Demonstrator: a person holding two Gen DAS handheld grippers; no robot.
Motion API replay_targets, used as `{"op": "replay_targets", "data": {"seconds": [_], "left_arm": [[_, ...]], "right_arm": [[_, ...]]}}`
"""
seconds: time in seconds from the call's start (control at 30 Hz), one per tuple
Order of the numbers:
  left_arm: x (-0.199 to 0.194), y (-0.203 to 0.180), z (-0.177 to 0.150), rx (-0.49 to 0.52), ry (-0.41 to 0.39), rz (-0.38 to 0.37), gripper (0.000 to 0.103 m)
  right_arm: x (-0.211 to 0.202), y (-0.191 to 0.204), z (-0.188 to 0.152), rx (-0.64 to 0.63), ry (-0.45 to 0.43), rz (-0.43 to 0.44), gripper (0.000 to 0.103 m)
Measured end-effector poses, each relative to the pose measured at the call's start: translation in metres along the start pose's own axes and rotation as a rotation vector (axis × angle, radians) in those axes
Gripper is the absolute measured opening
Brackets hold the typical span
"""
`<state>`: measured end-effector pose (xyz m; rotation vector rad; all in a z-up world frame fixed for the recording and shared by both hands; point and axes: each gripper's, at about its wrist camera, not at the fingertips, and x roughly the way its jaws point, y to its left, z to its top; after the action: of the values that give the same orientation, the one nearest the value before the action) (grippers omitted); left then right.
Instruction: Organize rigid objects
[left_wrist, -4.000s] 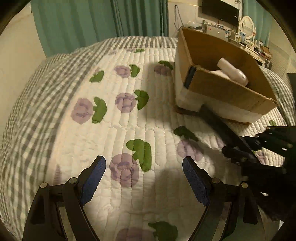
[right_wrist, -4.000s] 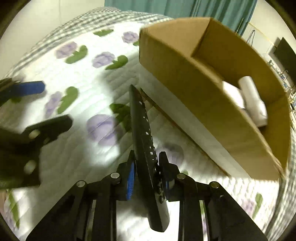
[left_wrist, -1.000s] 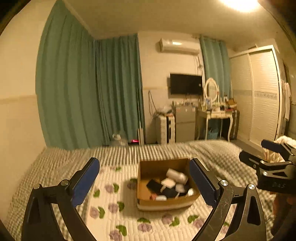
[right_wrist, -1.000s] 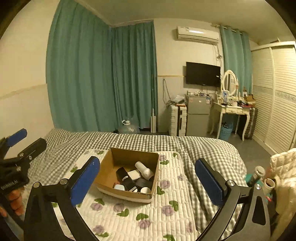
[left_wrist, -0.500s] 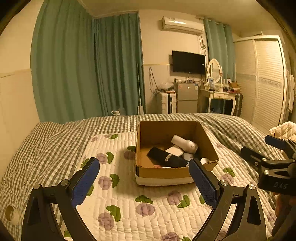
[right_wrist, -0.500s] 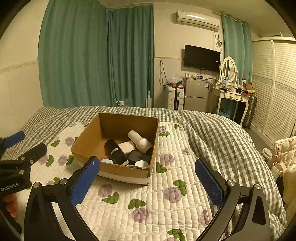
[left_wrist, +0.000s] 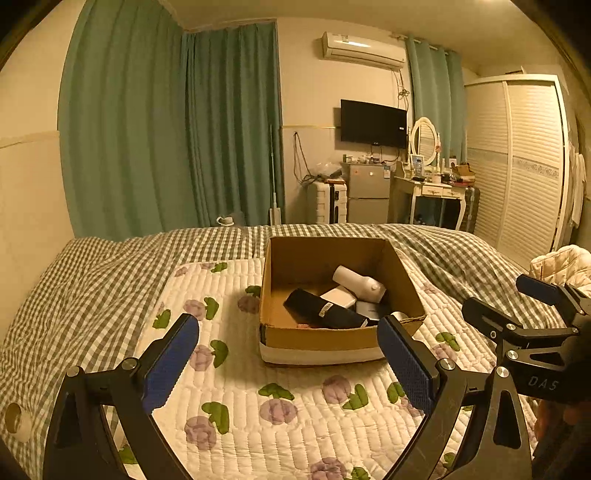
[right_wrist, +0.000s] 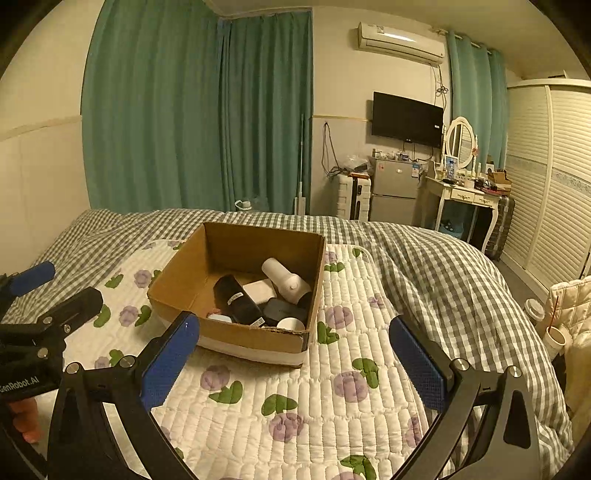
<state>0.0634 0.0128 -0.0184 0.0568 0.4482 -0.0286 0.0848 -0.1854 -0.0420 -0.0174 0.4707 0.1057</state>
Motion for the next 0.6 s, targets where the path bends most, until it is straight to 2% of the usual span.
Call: {"op": "replay_targets", "data": {"seconds": [0.17,0.6], "left_arm": [[0.0024,-0.0008,-0.0011,0.007,0.012,-0.013,0.099],[0.0024,-0.0005,-0.0016,0.018,0.015,0.009,0.099]], "right_arm": [[-0.0006,-0.0027,0.0010,0.010,-0.004,-0.011,0.103],[0.0040,-0.0084,0.0001,0.025,0.009,-0.028,0.103]]}}
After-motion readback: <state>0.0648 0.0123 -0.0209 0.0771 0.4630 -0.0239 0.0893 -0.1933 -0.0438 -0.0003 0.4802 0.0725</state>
